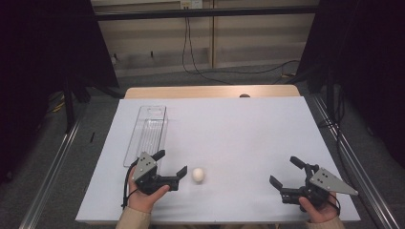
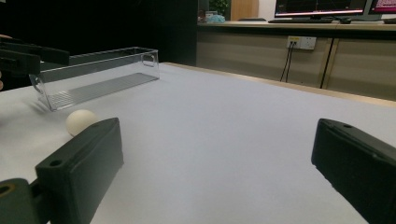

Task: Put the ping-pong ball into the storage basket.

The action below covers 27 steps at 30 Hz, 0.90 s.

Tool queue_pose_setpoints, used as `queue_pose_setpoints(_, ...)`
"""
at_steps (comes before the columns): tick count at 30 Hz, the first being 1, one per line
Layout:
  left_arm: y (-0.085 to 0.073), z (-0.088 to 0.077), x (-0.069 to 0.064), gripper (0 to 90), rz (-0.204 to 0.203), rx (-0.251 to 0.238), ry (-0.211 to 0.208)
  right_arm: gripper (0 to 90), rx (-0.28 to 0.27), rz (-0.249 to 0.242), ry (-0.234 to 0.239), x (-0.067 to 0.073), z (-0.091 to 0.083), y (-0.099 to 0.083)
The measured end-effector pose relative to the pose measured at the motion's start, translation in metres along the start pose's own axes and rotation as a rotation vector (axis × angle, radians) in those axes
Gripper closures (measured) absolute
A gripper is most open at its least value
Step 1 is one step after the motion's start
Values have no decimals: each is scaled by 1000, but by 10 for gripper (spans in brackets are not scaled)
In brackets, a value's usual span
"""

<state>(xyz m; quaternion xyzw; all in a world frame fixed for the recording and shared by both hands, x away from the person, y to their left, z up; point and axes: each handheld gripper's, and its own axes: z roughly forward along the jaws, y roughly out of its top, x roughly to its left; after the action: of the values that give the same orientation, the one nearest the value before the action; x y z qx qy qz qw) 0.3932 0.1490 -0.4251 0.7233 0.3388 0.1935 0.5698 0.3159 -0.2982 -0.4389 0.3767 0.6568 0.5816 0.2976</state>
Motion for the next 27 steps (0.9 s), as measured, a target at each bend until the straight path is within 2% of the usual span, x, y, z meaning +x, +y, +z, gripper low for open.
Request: queue_pose_setpoints(27, -1, 8, -6, 15, 5, 23, -22, 20, 4, -8, 5, 0, 0, 0)
